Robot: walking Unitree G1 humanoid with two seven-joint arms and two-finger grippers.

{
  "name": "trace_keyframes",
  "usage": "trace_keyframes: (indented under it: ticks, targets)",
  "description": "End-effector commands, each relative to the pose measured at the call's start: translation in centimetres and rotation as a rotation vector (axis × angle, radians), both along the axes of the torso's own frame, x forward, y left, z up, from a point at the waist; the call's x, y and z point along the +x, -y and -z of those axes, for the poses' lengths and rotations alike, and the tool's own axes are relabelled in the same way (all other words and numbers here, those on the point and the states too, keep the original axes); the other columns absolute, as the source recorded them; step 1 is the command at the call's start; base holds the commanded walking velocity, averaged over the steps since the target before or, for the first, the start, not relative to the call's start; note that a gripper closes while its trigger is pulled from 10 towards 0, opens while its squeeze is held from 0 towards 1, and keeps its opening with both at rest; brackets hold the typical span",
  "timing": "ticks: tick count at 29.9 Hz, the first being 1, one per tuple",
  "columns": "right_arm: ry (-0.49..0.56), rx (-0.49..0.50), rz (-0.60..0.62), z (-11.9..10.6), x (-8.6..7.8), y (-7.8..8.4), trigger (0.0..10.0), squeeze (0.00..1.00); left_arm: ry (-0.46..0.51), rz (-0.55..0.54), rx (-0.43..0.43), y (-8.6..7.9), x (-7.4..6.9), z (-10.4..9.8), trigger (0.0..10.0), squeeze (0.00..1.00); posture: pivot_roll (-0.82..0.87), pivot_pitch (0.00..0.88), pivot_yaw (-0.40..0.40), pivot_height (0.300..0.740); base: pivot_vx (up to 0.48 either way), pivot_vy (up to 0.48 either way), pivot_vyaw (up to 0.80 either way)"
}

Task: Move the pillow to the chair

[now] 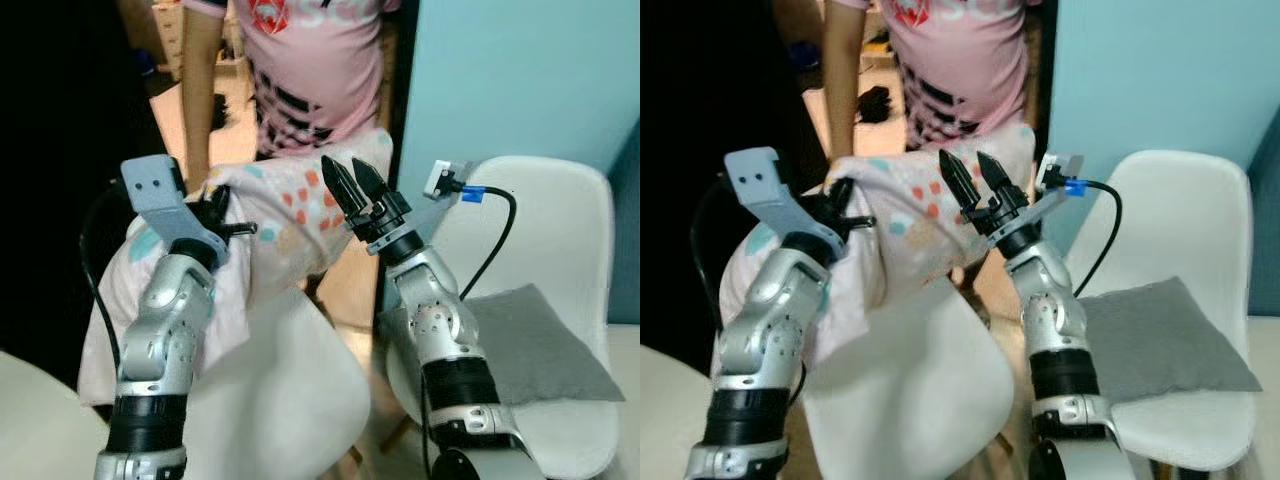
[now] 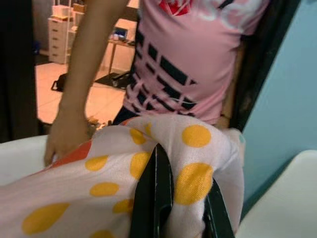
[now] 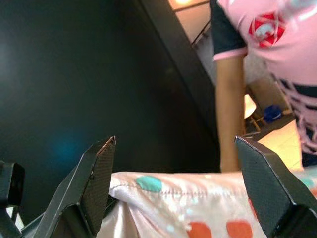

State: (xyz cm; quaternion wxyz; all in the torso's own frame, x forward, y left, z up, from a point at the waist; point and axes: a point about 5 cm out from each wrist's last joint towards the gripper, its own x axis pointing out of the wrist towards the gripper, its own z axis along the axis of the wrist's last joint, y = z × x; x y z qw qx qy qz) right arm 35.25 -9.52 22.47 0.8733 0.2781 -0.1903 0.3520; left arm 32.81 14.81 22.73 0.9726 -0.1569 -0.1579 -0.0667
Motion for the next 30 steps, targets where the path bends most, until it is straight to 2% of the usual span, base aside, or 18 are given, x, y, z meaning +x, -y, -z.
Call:
trace_keyframes:
  ticks: [1, 7, 9, 11, 12, 13, 15, 16, 17, 19, 20, 21, 22, 23, 26, 29, 30]
  targets:
    - [-0.002, -0.007, -0.010, 0.2, 0.0, -0.3, 10.0, 0.00, 0.091, 0.003, 0.012, 0.0, -0.2, -1.7, 10.0, 0.00, 0.02, 0.000, 0.059, 0.740, 0.000, 0.000, 0.76]
    - [-0.007, -0.007, -0.001, 0.2, 0.1, -0.2, 10.0, 0.00, 0.077, -0.001, 0.028, -0.1, 0.0, -1.3, 10.0, 0.00, 0.02, 0.000, 0.061, 0.740, 0.000, 0.000, 0.73]
    - [-0.056, -0.010, 0.023, 0.7, 0.4, -0.1, 10.0, 0.00, 0.048, -0.008, 0.062, -0.4, 0.1, -0.1, 10.0, 0.00, 0.02, 0.000, 0.059, 0.740, 0.000, 0.000, 0.00]
    - [-0.056, -0.010, 0.023, 0.7, 0.4, -0.1, 10.0, 0.00, 0.048, -0.008, 0.062, -0.4, 0.1, -0.1, 10.0, 0.00, 0.02, 0.000, 0.059, 0.740, 0.000, 0.000, 0.00]
    - [-0.097, -0.016, 0.045, 1.1, 0.7, 0.0, 10.0, 0.00, 0.021, -0.008, 0.075, -0.6, 0.3, 0.8, 10.0, 0.00, 0.02, 0.000, 0.059, 0.740, 0.000, 0.000, 0.00]
    - [-0.097, -0.016, 0.045, 1.1, 0.7, 0.0, 10.0, 0.00, 0.021, -0.008, 0.075, -0.6, 0.3, 0.8, 10.0, 0.00, 0.02, 0.000, 0.059, 0.740, 0.000, 0.000, 0.00]
    - [-0.143, -0.048, 0.060, 1.6, 1.1, 0.0, 10.0, 0.00, -0.004, -0.001, 0.122, -0.6, 0.3, 2.3, 10.0, 0.00, 0.02, 0.000, 0.060, 0.740, 0.000, 0.000, 0.00]
    - [-0.177, -0.086, 0.069, 1.9, 1.3, -0.1, 10.0, 0.00, -0.013, 0.007, 0.179, -0.3, 0.3, 3.0, 10.0, 0.00, 0.01, 0.000, 0.059, 0.740, 0.000, 0.000, 0.00]
    - [-0.177, -0.086, 0.069, 1.9, 1.3, -0.1, 10.0, 0.00, -0.013, 0.007, 0.179, -0.3, 0.3, 3.0, 10.0, 0.00, 0.01, 0.000, 0.059, 0.740, 0.000, 0.000, 0.00]
    - [-0.217, -0.112, 0.065, 2.4, 1.5, -0.2, 10.0, 0.00, -0.037, 0.008, 0.328, 0.3, 0.4, 4.6, 10.0, 0.00, 0.01, 0.000, 0.058, 0.735, 0.000, 0.000, 0.00]
    - [-0.217, -0.112, 0.065, 2.4, 1.5, -0.2, 10.0, 0.00, -0.037, 0.008, 0.328, 0.3, 0.4, 4.6, 10.0, 0.00, 0.01, 0.000, 0.058, 0.735, 0.000, 0.000, 0.00]
    - [-0.224, -0.117, 0.066, 2.4, 1.6, -0.2, 10.0, 0.00, -0.047, 0.008, 0.397, 0.6, 0.3, 5.5, 10.0, 0.00, 0.01, 0.000, 0.061, 0.730, 0.000, 0.000, 0.00]
    - [-0.224, -0.117, 0.066, 2.4, 1.6, -0.2, 10.0, 0.00, -0.047, 0.008, 0.397, 0.6, 0.3, 5.5, 10.0, 0.00, 0.01, 0.000, 0.061, 0.730, 0.000, 0.000, 0.00]
    - [-0.226, -0.115, 0.065, 2.4, 1.6, -0.2, 10.0, 0.00, -0.062, -0.005, 0.451, 0.7, 0.4, 6.3, 10.0, 0.00, 0.00, 0.000, 0.060, 0.725, 0.000, 0.000, 0.00]
    - [-0.227, -0.114, 0.066, 2.4, 1.6, -0.2, 10.0, 0.00, -0.073, -0.006, 0.486, 0.8, 0.4, 6.9, 10.0, 0.00, 0.00, 0.000, 0.061, 0.720, 0.000, 0.000, 0.00]
    - [-0.230, -0.119, 0.063, 2.4, 1.5, 0.0, 10.0, 0.00, -0.062, 0.030, 0.626, 2.0, 0.1, 8.4, 10.0, 0.00, 0.00, 0.000, 0.059, 0.705, 0.000, 0.000, 0.00]
    - [-0.230, -0.119, 0.063, 2.4, 1.5, 0.0, 10.0, 0.00, -0.062, 0.030, 0.626, 2.0, 0.1, 8.4, 10.0, 0.00, 0.00, 0.000, 0.059, 0.705, 0.000, 0.000, 0.00]
